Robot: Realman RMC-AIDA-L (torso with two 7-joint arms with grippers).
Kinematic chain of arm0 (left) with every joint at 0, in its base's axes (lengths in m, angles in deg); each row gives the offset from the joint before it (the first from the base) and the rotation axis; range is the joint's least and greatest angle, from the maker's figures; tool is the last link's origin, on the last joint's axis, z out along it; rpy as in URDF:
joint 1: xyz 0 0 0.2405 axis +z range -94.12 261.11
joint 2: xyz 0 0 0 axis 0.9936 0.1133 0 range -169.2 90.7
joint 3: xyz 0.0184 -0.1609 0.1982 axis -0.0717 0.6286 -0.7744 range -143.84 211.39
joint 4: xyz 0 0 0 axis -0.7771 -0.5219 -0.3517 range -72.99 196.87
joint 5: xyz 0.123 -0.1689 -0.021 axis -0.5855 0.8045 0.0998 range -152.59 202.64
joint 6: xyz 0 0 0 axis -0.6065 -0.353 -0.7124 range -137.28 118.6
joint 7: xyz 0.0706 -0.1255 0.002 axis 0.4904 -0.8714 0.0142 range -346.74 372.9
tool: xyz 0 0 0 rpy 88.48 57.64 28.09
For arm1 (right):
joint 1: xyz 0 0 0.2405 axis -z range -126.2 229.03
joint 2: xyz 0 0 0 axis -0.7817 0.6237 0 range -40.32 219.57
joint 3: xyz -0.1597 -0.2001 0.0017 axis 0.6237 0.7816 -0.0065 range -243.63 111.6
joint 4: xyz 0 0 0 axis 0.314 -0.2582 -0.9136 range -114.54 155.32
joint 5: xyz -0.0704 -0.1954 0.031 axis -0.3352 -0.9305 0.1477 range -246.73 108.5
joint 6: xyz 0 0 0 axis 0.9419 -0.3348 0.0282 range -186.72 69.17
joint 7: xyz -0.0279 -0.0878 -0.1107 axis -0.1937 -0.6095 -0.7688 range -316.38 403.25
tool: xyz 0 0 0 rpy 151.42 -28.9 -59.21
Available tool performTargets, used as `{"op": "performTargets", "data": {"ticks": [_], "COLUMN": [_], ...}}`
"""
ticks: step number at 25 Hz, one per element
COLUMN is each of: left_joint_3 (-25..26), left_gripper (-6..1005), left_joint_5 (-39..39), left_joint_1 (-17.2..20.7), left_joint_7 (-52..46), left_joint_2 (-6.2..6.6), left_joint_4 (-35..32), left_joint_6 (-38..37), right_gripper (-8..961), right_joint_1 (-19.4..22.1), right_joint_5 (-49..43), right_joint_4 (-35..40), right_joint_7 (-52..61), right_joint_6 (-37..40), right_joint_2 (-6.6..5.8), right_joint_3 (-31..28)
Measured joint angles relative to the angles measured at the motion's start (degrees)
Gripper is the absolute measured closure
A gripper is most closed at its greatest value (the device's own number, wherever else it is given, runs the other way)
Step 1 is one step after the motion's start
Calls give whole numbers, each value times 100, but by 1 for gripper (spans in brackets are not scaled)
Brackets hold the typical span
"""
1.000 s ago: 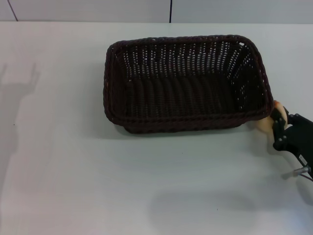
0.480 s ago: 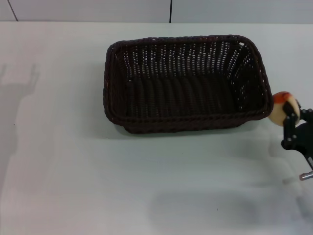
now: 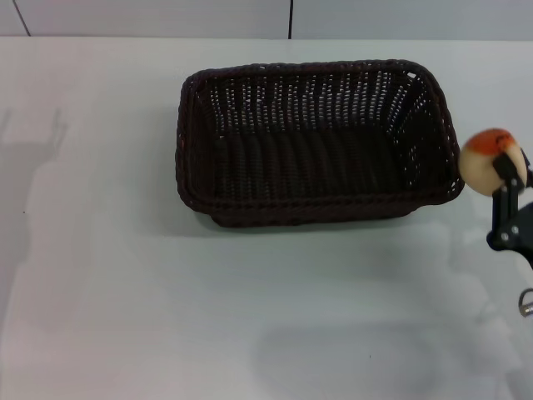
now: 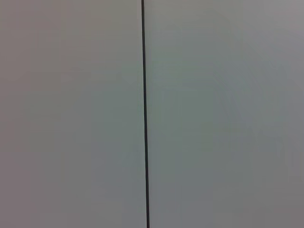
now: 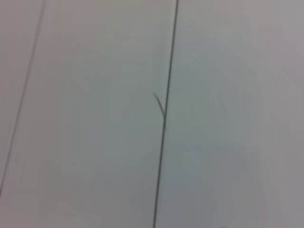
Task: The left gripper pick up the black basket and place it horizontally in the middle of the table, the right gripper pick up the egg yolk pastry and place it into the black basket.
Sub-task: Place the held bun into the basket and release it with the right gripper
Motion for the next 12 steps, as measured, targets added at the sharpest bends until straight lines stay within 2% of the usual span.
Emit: {"op": "performTargets", "data": {"ticks": [6,10,11,12], "left_joint_3": [0,0,0,0], "left_gripper": [215,215,215,215], "left_joint_5": [1,0,0,0], "left_joint_1": [9,17,18,18], "left_joint_7": [0,0,0,0], "left_joint_2": [0,0,0,0], "left_joint_4": [0,0,0,0], "left_joint_6": [-5,-8,-9,-9], "right_gripper": [912,913,913,914], "right_joint_1": [-455,-908,-1173,-1173], "right_joint_5": [14,23,26,26], "right_joint_4": [-52,5,86,86], "right_joint_7": [58,64,70,70], "right_joint_6": [-6,-297,-488,-488], "right_joint_2": [-26,-32,-37,-37], "right_joint_3": [13,-60,-76,-76]}}
